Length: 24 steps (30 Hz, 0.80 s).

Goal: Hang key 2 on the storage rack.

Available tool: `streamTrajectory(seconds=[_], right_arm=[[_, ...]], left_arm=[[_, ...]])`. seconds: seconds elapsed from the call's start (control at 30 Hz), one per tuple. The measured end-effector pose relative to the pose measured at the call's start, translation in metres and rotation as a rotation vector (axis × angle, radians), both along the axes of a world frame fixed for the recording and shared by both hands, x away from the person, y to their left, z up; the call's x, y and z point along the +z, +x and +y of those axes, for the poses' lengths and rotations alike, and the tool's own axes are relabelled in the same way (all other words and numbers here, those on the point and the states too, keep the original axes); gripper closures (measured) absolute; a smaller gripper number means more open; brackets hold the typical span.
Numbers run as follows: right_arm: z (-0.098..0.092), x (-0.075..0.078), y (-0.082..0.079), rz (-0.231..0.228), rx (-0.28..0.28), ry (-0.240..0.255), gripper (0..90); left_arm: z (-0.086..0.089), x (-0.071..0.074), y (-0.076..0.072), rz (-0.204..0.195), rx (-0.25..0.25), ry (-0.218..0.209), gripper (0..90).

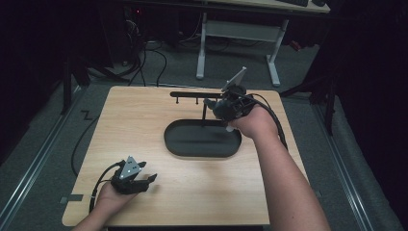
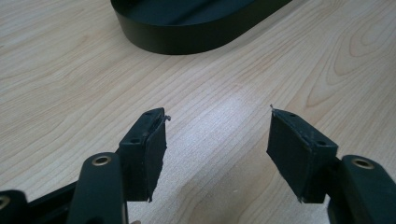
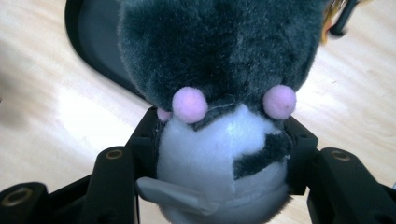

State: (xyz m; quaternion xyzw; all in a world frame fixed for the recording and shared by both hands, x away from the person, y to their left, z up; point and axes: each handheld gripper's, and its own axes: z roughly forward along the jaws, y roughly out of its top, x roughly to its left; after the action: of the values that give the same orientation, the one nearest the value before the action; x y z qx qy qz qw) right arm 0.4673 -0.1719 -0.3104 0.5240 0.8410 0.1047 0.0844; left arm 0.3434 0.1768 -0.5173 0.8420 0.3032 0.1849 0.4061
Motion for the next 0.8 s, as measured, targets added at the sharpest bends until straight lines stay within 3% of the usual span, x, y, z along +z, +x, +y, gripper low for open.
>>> streamTrajectory(seconds=[0.17,0.4,0.57,0.8], right_arm=[[-0.003,-0.004,0.001,-0.027,-0.037,-0.035,45.9],[-0.012,-0.004,-0.002,-0.053,-0.074,-0.030,46.0],[-0.013,-0.015,-0.005,-0.024,-0.057,-0.028,46.0],[-0.013,-0.046,-0.004,0.019,-0.050,-0.033,45.9]], left_arm=[[-0.001,0.000,-0.001,-0.003,-0.002,0.000,37.5],[-0.002,0.000,-0.001,-0.003,-0.004,0.000,37.5],[-0.003,0.000,-0.001,0.000,-0.006,0.002,37.4],[-0.003,0.000,-0.001,-0.003,-0.008,0.003,37.4]])
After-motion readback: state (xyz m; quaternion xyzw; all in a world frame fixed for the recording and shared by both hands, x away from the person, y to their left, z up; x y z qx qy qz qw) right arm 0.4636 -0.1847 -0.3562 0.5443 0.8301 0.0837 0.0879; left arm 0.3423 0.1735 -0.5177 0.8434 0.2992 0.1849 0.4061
